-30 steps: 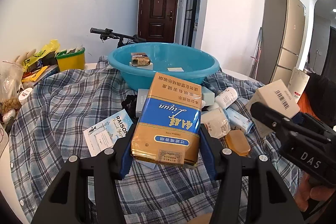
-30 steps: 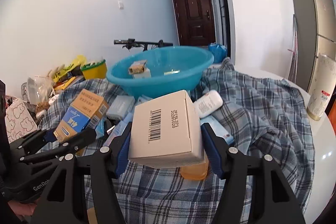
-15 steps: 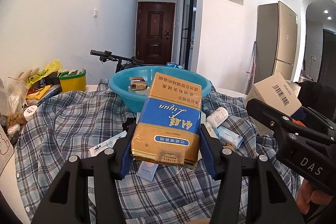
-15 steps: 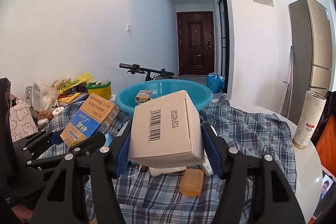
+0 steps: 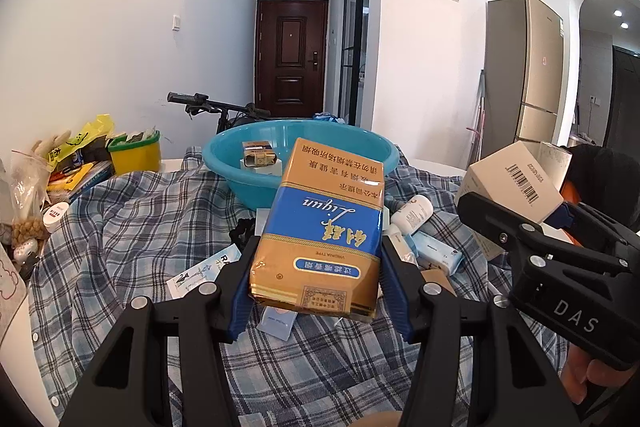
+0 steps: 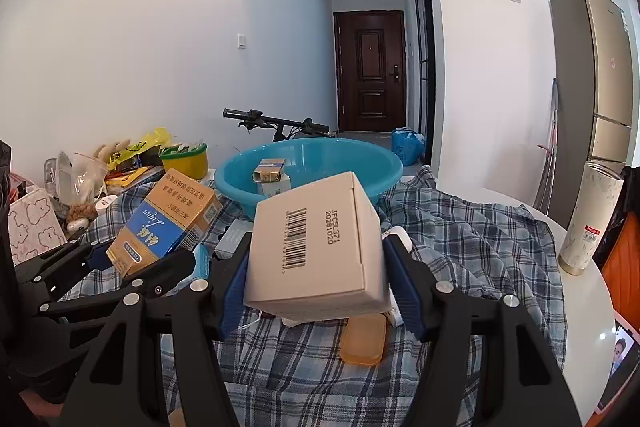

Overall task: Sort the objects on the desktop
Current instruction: 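Lift the gold-blue box with the left tool while the right tool lifts the white box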

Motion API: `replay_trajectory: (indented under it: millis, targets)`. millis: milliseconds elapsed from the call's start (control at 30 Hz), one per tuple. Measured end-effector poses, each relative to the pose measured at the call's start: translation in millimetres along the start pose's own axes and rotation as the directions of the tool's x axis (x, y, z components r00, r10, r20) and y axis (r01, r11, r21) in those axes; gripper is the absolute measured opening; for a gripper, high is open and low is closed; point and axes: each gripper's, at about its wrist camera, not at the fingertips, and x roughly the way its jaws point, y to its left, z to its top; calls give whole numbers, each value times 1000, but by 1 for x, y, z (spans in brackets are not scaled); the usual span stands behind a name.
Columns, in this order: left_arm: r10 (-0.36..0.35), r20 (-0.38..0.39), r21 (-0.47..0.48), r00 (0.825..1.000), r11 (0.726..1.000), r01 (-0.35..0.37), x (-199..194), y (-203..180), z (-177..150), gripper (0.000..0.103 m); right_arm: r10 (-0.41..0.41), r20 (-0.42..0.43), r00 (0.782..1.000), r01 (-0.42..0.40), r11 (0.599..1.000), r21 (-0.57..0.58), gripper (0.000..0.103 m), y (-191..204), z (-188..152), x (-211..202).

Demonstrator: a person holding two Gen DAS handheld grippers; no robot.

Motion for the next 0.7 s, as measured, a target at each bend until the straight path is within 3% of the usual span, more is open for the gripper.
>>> replay_trajectory:
  millis: [700]
  targets:
    - [15, -3, 4, 1000, 1000, -15, 1, 0, 1, 58, -6, 6, 1000, 6, 1000, 3, 61, -2, 1, -2]
